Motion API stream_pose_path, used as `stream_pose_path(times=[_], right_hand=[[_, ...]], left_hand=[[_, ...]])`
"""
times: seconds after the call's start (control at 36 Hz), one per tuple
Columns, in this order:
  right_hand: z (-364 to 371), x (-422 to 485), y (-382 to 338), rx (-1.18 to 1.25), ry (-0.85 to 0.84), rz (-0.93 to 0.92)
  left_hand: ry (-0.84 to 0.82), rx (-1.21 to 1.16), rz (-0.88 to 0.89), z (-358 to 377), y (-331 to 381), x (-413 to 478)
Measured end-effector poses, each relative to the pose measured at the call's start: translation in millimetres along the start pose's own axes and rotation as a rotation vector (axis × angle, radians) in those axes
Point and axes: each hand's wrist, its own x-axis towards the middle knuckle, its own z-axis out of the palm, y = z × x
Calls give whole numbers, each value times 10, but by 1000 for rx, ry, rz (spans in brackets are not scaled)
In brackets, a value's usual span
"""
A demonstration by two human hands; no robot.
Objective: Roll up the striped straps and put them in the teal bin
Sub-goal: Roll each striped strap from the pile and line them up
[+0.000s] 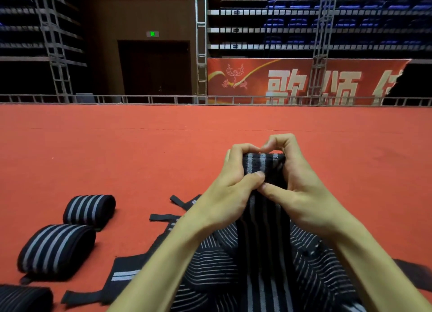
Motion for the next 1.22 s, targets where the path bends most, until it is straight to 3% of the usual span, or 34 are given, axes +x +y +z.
stream_pose_path(times=[0.19,0.31,0.42,0.53,0.78,0.92,1.11,1.22], right_hand=[[-24,-19,-39,67,4,3],[-13,-11,-82,167,90,6],[23,16,-59,287,194,78],[69,28,-95,493,181,180],[119,65,-94,263,279,136],[109,54,-78,246,303,142],[80,64,-53,191,319,61],[53,63,-35,241,347,90]], left_hand=[[-63,-139,9,-108,-34,-31],[41,-275,31,-184,-52,-14],[145,-174,134,-182,-20,-5],[211,-116,217,-156,-1,-2],[262,-50,358,-75,-36,9],[225,-74,295,-38,-31,-8],[114,-225,0,-93,-10,-23],[102,-227,9,-128,-24,-15]])
